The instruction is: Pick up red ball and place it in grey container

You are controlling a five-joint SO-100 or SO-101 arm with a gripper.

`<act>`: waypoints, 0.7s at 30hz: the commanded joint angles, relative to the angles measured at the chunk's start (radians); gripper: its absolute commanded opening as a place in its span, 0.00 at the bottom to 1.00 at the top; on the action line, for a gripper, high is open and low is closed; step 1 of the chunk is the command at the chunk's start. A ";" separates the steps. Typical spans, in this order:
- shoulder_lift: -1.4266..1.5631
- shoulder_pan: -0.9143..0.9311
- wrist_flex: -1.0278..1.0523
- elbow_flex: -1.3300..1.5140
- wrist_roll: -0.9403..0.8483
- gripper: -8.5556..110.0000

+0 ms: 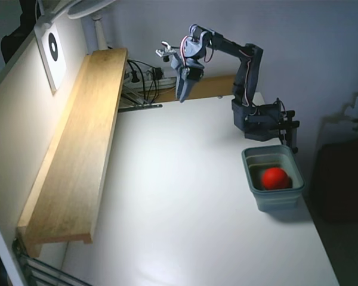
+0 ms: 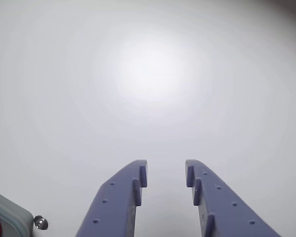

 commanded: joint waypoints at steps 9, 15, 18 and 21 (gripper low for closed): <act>0.155 0.242 0.030 0.079 0.003 0.08; 0.199 0.332 0.038 0.113 0.003 0.06; 0.216 0.365 0.040 0.125 0.003 0.06; 0.228 0.388 0.043 0.134 0.003 0.05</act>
